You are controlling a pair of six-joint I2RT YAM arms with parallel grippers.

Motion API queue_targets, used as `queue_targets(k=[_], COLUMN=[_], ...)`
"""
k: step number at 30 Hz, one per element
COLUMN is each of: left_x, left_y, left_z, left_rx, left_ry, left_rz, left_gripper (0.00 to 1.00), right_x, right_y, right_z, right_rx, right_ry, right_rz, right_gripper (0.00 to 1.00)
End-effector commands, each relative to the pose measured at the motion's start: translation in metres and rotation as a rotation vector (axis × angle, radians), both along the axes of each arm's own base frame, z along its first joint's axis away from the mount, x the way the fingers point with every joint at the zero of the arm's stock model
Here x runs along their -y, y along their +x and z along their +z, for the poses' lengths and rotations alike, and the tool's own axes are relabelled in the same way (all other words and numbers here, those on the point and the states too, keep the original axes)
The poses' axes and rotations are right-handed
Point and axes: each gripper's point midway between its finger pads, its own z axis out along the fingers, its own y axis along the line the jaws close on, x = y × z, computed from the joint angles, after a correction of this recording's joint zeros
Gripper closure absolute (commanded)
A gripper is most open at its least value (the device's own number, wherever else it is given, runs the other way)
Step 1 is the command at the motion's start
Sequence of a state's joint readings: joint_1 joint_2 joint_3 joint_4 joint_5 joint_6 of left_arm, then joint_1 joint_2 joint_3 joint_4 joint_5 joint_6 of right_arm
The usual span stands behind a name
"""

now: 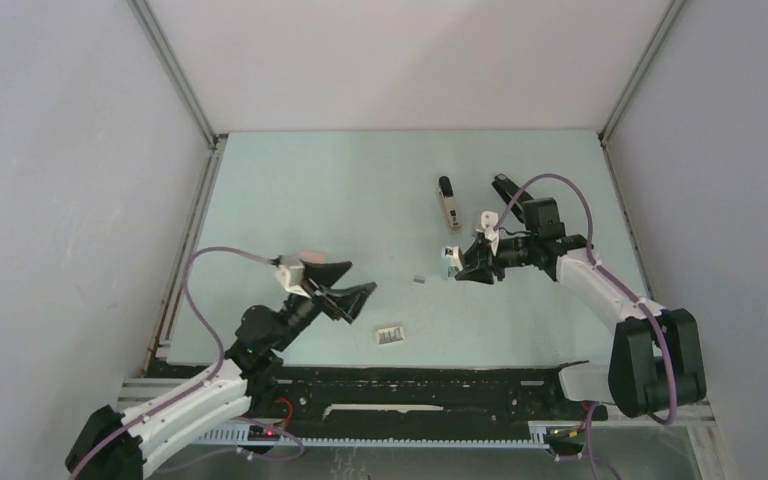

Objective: Unload the staples from the stapler
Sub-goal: Unload the staple at the center of the board.

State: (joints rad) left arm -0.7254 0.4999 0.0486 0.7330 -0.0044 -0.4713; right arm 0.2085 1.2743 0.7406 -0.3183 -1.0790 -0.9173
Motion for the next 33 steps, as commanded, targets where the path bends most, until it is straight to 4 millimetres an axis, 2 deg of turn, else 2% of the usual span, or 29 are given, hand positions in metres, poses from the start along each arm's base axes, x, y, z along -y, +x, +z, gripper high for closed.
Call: queue_targets(k=[1, 7, 13, 17, 23, 28, 33], left_x=[0.050, 0.094, 0.134, 0.155, 0.170, 0.180, 0.183], left_y=[-0.022, -0.013, -0.002, 0.002, -0.001, -0.006, -0.003], left_z=[-0.010, -0.037, -0.036, -0.045, -0.057, -0.065, -0.069], left_rx=[0.142, 0.211, 0.264, 0.258, 0.275, 0.242, 0.231], left_ry=[0.224, 0.420, 0.471, 0.487, 0.487, 0.466, 0.469], left_rz=[-0.258, -0.361, -0.478, -0.558, -0.643, -0.714, -0.716], left_gripper=[0.07, 0.07, 0.08, 0.14, 0.23, 0.37, 0.43], right_x=[-0.005, -0.006, -0.017, -0.023, -0.024, -0.025, -0.025], right_y=[-0.016, -0.020, -0.028, -0.034, -0.038, -0.042, -0.043], right_z=[0.020, 0.018, 0.013, 0.010, 0.013, 0.015, 0.014], right_rx=[-0.208, -0.234, -0.206, -0.199, -0.194, -0.207, -0.216], right_ry=[0.071, 0.065, 0.019, 0.004, 0.016, 0.025, 0.023], right_rz=[0.075, 0.121, 0.165, 0.197, 0.217, 0.237, 0.241], right_gripper=[0.94, 0.95, 0.95, 0.95, 0.95, 0.95, 0.95])
